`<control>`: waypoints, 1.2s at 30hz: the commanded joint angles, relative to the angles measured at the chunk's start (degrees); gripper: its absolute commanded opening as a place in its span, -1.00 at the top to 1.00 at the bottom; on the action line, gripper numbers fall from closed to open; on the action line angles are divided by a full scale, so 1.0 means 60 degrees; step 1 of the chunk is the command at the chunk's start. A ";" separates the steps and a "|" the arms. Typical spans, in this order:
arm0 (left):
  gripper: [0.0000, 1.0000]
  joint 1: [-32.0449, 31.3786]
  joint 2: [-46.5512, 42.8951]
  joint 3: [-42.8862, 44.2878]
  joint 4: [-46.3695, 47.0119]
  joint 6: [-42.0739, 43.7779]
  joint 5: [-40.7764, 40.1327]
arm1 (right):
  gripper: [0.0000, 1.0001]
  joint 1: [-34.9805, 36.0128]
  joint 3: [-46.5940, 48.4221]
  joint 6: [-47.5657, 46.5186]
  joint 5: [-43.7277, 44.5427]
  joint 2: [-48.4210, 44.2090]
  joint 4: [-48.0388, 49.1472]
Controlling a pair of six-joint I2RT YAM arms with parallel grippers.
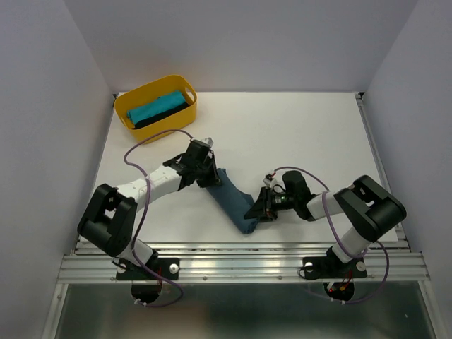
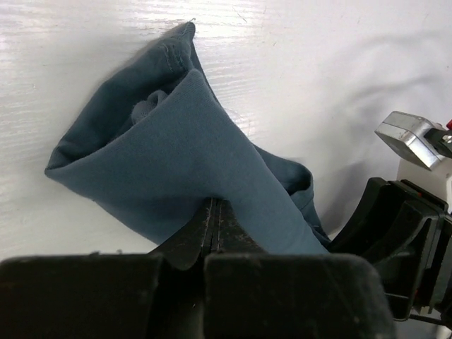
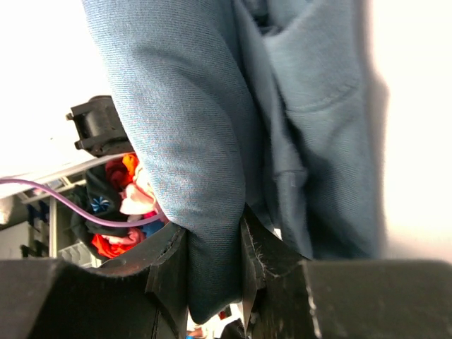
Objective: Roll the t-shirts
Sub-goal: Roll the T-shirt to the center of the board.
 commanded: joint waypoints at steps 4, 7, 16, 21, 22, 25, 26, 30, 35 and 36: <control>1.00 -0.0068 0.0993 0.0792 0.0408 0.0541 -0.0099 | 0.61 -0.0391 0.0212 0.0173 -0.0529 -0.0023 0.0245; 1.00 -0.0068 0.1332 0.1027 0.0408 0.0659 -0.0172 | 0.21 -0.0479 0.0124 0.0187 -0.0457 -0.0271 0.0172; 1.00 -0.0068 0.1728 0.1188 0.0496 0.0805 0.0150 | -0.75 -0.0479 0.1674 -0.2711 0.3143 -0.3536 -0.7549; 1.00 -0.0068 0.1684 0.1130 0.0511 0.0791 0.0238 | -0.80 -0.0479 0.2832 -0.3255 0.4786 -0.4825 -0.9861; 1.00 -0.0082 0.1670 0.1130 0.0511 0.0791 0.0253 | -0.80 -0.0479 0.2964 -0.3211 0.5223 -0.5031 -1.0051; 1.00 -0.0068 0.1655 0.1115 0.0511 0.0776 0.0267 | -0.71 -0.0099 0.3550 -0.3182 0.6031 -0.5560 -1.0550; 1.00 -0.0068 0.1669 0.1115 0.0540 0.0776 0.0267 | -0.41 0.0061 0.3798 -0.3138 0.6193 -0.5575 -1.0609; 1.00 -0.0082 0.1845 0.1246 0.0526 0.0703 0.0311 | 0.65 0.1653 0.4108 -0.2772 0.6647 -0.4832 -0.9998; 1.00 -0.0068 0.1933 0.1320 0.0555 0.0644 0.0326 | 0.94 0.2758 0.4197 -0.2406 0.6927 -0.3379 -0.8710; 1.00 -0.0082 0.1933 0.1306 0.0526 0.0659 0.0312 | 0.94 0.2758 0.4051 -0.2333 0.6854 -0.3218 -0.8459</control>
